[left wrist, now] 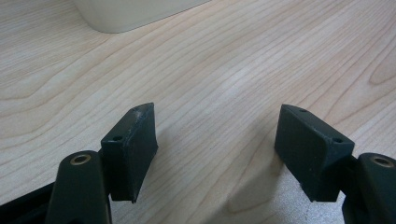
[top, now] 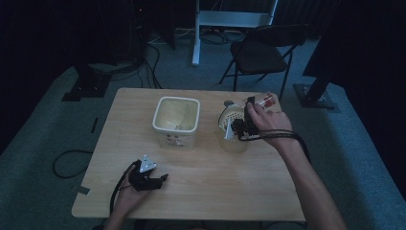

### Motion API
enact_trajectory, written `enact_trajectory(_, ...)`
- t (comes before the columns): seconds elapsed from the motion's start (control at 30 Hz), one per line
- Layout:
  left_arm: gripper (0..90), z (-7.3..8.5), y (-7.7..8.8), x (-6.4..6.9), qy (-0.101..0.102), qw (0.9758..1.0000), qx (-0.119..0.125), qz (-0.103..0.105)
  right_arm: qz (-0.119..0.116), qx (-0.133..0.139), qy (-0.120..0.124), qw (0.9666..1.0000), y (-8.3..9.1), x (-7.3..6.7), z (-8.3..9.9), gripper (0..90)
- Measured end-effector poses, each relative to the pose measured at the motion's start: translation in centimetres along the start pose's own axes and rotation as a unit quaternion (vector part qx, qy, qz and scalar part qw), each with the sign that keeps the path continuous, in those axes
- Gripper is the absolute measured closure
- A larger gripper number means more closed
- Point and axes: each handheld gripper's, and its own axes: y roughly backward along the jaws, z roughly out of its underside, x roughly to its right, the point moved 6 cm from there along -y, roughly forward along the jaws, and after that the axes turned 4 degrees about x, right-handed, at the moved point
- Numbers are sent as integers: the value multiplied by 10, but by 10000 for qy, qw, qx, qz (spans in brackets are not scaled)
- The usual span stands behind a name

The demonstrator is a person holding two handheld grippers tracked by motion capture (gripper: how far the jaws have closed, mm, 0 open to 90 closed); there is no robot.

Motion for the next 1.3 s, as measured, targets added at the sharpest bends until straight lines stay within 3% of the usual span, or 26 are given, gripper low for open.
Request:
enact_trajectory(0.07, 304, 0, 0, 0, -2, 10000, -5, -5, -104, 28, -275, 9996, -1, 0, 0, 419)
enact_trajectory(0.13, 304, 0, 0, 0, -2, 10000, -4, -5, -75, 64, -242, 9997, -2, -3, 0, 417)
enact_trajectory(0.23, 304, 0, 0, 0, -5, 10000, -1, -3, -107, 94, -473, 9988, -1, -3, 1, 416)
enact_trajectory(0.57, 304, 0, 0, 0, 2, 10000, 4, -2, -143, 157, -636, 9978, 1, -3, 2, 410)
enact_trajectory(0.73, 304, 0, 0, 0, 2, 10000, 5, -2, -270, 254, -1085, 9934, 1, -2, 5, 409)
enact_trajectory(1.0, 302, -1, -1, 0, 6, 10000, -2, 2, -252, 169, -985, 9947, 0, -7, 5, 408)
enact_trajectory(1.1, 302, -1, -1, 0, -4, 10000, -3, 3, -163, 113, -800, 9966, 1, -7, 3, 407)
enact_trajectory(1.2, 302, -1, -1, 0, 6, 10000, -1, -2, -157, 194, -866, 9959, 1, -5, 0, 406)
enact_trajectory(1.3, 302, -1, -1, 0, 4, 10000, -3, 0, -227, 280, -1109, 9932, 1, -2, -1, 405)
